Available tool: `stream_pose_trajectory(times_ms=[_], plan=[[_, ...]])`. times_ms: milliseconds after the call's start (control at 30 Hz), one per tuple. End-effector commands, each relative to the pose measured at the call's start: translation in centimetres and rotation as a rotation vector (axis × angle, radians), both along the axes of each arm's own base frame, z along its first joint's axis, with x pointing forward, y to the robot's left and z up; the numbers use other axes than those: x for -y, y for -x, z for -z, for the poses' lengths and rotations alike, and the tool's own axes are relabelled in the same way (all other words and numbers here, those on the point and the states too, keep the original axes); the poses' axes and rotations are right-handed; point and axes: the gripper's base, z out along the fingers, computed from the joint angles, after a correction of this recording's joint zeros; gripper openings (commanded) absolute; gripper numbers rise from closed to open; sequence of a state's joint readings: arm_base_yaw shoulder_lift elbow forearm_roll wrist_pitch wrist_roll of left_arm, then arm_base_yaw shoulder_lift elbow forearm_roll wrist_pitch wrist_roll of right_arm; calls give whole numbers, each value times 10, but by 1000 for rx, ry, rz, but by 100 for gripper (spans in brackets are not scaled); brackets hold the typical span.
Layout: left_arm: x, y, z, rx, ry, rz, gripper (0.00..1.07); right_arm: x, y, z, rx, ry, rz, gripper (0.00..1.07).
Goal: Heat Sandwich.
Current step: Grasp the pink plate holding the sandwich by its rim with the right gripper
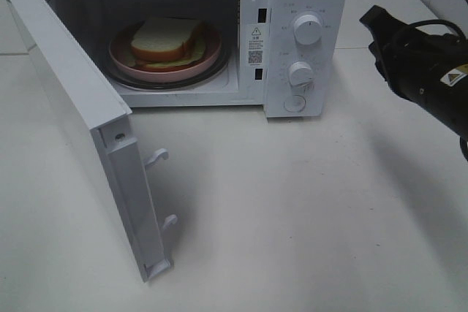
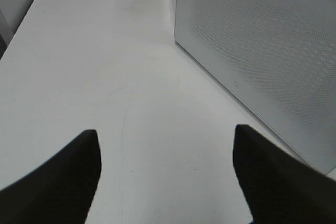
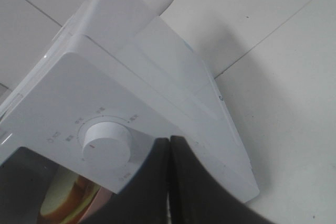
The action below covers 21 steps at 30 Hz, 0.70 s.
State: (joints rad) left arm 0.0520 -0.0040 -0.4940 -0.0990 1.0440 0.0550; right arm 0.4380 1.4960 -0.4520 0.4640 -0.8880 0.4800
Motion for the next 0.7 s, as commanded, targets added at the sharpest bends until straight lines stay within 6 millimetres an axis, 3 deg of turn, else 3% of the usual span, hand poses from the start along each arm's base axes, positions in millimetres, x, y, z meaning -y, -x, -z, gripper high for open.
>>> stream_pose_trajectory(times_ms=[33,233,467,700], plan=[[0,2,0,21,5,2,66,2,10,-17,16,164,-76,2],[0,2,0,21,5,2,66,2,24,-33,10,341,-178,3],[0,2,0,21,5,2,66,2,36,-46,-29,402,-271,5],[0,2,0,21,5,2,66,-5,26,-75,-127,473,-424,6]])
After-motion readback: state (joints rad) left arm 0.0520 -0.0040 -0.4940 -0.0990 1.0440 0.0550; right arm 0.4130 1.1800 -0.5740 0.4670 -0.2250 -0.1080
